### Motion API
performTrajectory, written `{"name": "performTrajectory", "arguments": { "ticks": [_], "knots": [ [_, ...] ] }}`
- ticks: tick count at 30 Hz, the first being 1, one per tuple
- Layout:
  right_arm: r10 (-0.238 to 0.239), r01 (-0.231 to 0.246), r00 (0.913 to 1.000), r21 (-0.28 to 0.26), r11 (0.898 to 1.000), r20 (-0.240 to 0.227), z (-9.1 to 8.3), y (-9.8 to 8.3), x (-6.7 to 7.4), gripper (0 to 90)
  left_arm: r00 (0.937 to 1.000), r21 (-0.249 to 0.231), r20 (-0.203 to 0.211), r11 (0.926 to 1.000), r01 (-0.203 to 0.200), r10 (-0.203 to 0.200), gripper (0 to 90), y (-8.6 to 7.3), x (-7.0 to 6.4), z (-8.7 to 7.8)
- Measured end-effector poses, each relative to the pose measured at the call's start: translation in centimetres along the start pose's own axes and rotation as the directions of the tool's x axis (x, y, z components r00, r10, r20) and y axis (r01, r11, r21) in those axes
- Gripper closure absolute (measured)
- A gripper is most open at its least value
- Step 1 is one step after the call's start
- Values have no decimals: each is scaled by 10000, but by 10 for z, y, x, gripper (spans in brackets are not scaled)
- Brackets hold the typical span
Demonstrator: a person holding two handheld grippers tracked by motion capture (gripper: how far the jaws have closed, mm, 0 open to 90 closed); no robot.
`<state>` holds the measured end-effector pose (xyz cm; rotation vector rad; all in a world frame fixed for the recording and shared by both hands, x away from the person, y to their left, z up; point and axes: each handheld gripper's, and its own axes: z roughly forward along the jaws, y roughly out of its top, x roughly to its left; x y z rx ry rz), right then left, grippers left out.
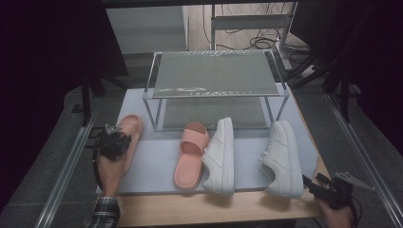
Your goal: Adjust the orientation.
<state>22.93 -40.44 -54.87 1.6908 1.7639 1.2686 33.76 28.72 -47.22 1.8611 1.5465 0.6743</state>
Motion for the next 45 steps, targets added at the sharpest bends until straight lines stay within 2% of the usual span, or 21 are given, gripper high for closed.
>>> {"name": "performTrajectory", "arguments": {
  "ticks": [8,13,23,27,35,42,45],
  "knots": [
    [-31,31,10000,9,10000,45,0,0,0,233,9982,-198,315,9986,-498,504,848,-8,-2,-20],
    [-33,33,10000,6,10000,50,0,0,1,233,9923,-506,770,9943,-938,975,846,-13,-6,-31],
    [-28,28,10000,4,10000,47,0,0,1,233,9838,-601,1015,9880,-1425,1480,847,-25,-14,-50],
    [-18,18,10000,0,10000,54,0,0,1,233,9789,-732,1240,9853,-1544,1626,847,-29,-21,-58],
    [-13,13,10000,-1,10000,50,0,0,1,233,9648,-822,1669,9780,-1918,2033,847,-37,-37,-66],
    [-3,3,10000,4,10000,56,0,0,1,233,9549,-965,2052,9754,-1984,2145,846,-39,-51,-66],
    [6,-6,10000,2,10000,47,0,0,1,233,9527,-1019,2129,9746,-1992,2170,846,-38,-57,-63]
  ]
}}
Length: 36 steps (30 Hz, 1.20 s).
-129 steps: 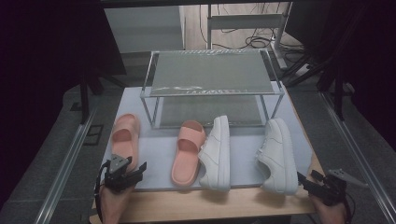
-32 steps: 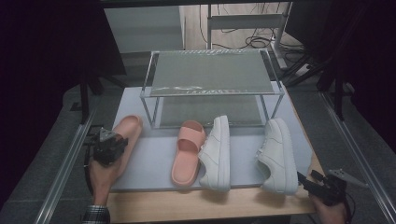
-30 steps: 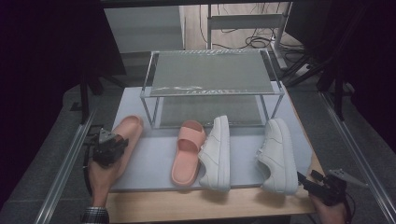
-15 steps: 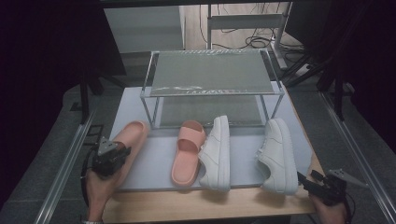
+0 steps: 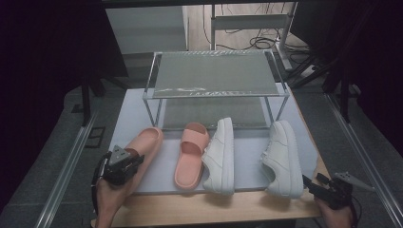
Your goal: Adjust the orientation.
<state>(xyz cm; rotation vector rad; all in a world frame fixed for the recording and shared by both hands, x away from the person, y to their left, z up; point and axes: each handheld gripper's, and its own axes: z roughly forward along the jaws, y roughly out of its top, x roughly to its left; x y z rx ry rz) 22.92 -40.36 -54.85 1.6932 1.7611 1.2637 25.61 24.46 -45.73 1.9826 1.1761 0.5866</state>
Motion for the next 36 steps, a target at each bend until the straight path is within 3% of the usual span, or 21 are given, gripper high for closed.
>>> {"name": "performTrajectory", "arguments": {
  "ticks": [14,36],
  "knots": [
    [0,0,10000,-8,10000,-24,0,0,0,233,9996,-256,255,9996,-121,128,846,19,-18,24],
    [26,-26,10000,-16,10000,-72,0,0,-1,233,9993,-659,-359,9978,80,-104,844,59,-31,82]
  ]
}}
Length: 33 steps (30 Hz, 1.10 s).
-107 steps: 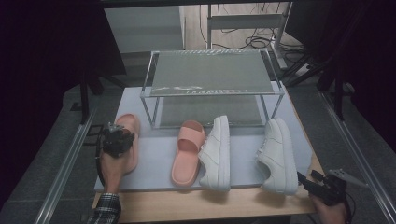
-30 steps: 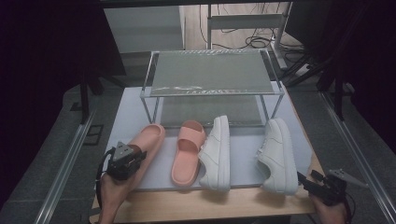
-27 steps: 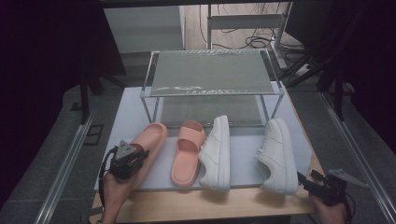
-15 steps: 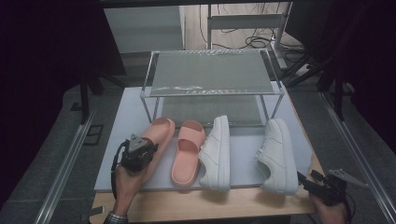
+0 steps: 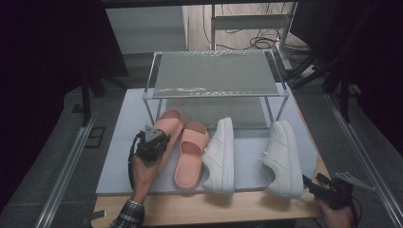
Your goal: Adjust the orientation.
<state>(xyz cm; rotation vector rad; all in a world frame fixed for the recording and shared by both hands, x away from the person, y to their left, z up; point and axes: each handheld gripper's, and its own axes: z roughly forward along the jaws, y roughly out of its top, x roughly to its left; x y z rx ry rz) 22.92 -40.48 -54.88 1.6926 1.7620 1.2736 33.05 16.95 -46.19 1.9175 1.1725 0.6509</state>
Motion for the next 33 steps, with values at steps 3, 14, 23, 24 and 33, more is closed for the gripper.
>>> {"name": "performTrajectory", "arguments": {
  "ticks": [3,14,23,24,33],
  "knots": [
    [-7,7,10000,-7,10000,-1,0,0,0,233,9999,55,-85,9999,92,-92,845,3,0,10],
    [-36,36,10000,18,10000,10,0,0,0,234,9982,-3,-520,9996,283,-283,845,11,2,38],
    [-17,18,10000,12,10000,-17,0,0,0,234,9967,235,-738,9990,370,-352,844,16,-3,61],
    [-14,14,10000,11,10000,-21,0,0,0,234,9970,301,-677,9988,388,-367,845,16,-3,63],
    [-6,6,10000,14,10000,-43,0,0,0,233,9981,94,-477,9992,391,-386,797,16,-5,57]
  ]
}}
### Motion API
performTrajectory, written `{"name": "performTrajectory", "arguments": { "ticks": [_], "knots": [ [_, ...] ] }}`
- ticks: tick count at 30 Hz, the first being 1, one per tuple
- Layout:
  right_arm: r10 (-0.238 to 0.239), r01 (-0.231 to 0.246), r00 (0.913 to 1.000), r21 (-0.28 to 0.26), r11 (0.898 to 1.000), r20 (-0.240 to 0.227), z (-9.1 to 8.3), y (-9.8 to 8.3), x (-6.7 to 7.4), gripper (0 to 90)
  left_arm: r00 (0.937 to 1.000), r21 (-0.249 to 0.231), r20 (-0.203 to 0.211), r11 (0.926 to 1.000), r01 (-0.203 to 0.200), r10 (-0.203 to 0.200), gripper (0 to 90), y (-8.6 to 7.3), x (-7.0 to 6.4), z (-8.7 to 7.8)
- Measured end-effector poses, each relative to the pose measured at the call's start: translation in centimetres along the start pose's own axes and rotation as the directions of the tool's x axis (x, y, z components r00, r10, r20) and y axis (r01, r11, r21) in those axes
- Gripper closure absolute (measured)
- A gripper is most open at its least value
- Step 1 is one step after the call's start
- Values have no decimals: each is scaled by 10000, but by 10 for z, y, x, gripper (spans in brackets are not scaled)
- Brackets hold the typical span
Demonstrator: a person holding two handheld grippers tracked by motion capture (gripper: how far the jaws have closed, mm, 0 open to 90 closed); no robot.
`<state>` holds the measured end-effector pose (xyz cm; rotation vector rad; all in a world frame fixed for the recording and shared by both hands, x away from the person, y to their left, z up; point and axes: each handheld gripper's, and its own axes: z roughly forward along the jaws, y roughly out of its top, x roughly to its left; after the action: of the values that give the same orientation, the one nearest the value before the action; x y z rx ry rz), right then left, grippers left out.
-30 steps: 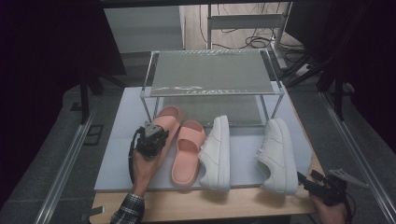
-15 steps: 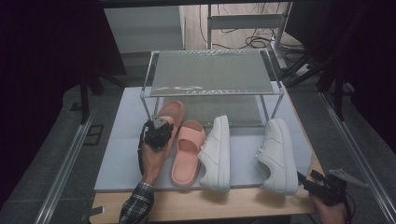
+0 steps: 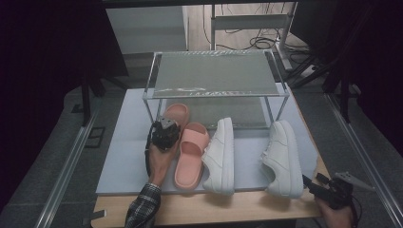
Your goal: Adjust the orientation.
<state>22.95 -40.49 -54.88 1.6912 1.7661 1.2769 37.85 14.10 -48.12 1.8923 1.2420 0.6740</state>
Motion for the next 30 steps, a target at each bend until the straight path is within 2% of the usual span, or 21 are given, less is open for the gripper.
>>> {"name": "performTrajectory", "arguments": {
  "ticks": [5,10,18,21,30],
  "knots": [
    [-10,10,10000,2,10000,2,0,0,0,234,9991,-223,372,9995,217,-209,802,-5,6,-13],
    [-17,17,10000,2,10000,10,0,0,0,235,9977,-180,538,9989,434,-424,810,-12,11,-25],
    [-19,19,10000,2,10000,21,0,0,0,236,9960,-92,869,9998,199,-190,865,-25,19,-48],
    [-14,14,10000,-3,10000,17,0,0,0,236,9958,-133,896,9997,208,-195,891,-33,22,-57],
    [-20,20,10000,0,10000,44,0,0,1,237,9946,43,888,9985,542,-543,897,-68,34,-79]
  ]
}}
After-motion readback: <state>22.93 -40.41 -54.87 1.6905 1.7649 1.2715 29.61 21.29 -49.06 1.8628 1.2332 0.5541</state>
